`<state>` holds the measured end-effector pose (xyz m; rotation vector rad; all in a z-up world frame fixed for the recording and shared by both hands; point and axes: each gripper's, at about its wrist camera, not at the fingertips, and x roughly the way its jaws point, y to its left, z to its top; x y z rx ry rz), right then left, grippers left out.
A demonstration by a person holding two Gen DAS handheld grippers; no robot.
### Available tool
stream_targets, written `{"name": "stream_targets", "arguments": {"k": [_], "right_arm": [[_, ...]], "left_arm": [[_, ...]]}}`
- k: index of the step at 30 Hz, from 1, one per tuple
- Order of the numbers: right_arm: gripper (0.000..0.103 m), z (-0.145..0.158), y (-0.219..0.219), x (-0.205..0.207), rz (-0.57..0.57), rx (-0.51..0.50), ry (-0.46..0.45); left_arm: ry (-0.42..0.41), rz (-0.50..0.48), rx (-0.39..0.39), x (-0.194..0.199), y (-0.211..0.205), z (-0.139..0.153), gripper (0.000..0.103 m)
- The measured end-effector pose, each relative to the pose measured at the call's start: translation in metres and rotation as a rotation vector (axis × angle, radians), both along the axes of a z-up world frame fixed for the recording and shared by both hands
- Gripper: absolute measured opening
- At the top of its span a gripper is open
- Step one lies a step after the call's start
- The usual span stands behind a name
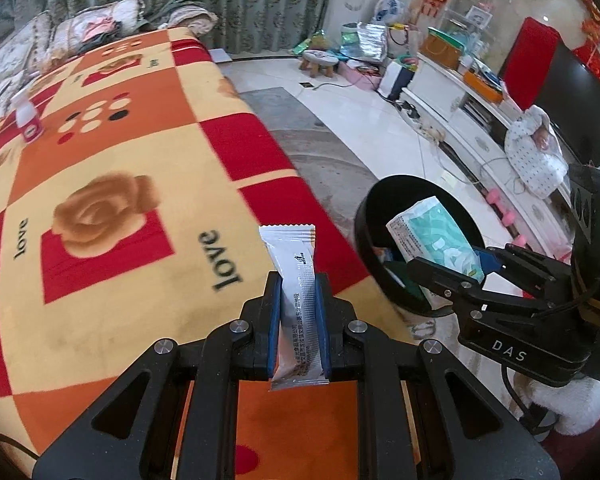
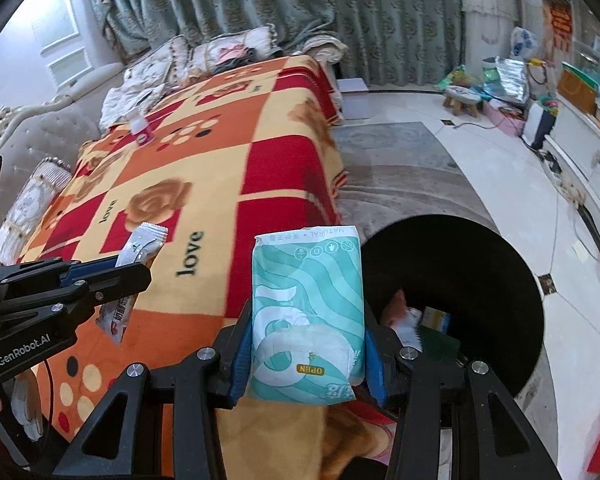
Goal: Collect trash
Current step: 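Carry the stick packet and tissue pack over the black bin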
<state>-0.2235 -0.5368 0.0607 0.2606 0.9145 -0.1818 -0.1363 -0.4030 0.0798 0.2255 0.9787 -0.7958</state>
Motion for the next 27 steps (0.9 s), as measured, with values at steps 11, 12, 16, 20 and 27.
{"name": "stream_targets", "arguments": {"k": [11,12,16,20,27], "right_arm": [[0.045,-0.005,-0.034,-0.018,-0.074,0.007,0.012],[0.045,-0.005,-0.036,-0.019,-0.08,0.008,0.012],[0.045,-0.007,-0.046,-0.024,-0.102,0.012,0.013],[0.045,-0.008,-0.053,-0.027,-0.116,0.013,0.019],[0.045,-0.011,-0.066,-0.033,-0.14,0.016,0.028]], "left_arm": [[0.016,-0.046,0.003,-0.005,-0.034,-0.005,0.014],[0.016,-0.05,0.002,-0.005,-0.038,-0.005,0.014],[0.016,-0.067,0.005,-0.006,-0.049,-0.007,0.014],[0.019,-0.08,0.011,-0.005,-0.059,-0.01,0.014],[0.033,-0.092,0.014,-0.003,-0.07,-0.016,0.014]]}}
